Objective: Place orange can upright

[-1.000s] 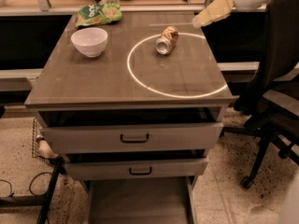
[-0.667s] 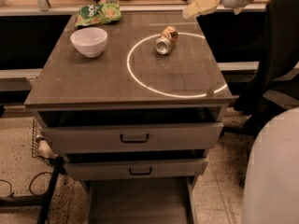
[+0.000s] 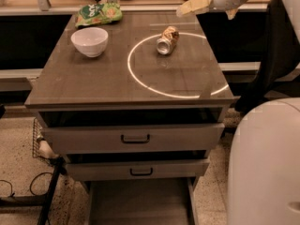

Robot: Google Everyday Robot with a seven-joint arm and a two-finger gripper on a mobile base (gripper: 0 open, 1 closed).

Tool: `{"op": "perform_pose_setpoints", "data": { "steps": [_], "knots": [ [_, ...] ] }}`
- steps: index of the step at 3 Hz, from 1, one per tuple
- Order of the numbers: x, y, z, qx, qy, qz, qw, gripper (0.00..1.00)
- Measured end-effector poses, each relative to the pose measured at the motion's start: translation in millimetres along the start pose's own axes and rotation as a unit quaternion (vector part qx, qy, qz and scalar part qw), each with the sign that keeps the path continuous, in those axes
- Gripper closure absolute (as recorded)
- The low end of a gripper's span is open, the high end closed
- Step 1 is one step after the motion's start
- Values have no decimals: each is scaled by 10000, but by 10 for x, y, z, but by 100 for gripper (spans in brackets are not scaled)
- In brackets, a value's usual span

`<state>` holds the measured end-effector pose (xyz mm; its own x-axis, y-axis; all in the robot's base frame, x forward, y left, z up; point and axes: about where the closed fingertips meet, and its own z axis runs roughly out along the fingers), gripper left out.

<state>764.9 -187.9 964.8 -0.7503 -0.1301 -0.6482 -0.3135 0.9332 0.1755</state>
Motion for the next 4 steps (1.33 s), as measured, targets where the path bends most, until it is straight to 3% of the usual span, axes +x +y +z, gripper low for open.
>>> {"op": "perform_pose_setpoints", "data": {
  "steps": [1, 4],
  "knots": [
    [-131, 100, 272, -3, 87, 434, 9990, 0],
    [-336, 547, 743, -234, 272, 648, 9973, 0]
  ]
}}
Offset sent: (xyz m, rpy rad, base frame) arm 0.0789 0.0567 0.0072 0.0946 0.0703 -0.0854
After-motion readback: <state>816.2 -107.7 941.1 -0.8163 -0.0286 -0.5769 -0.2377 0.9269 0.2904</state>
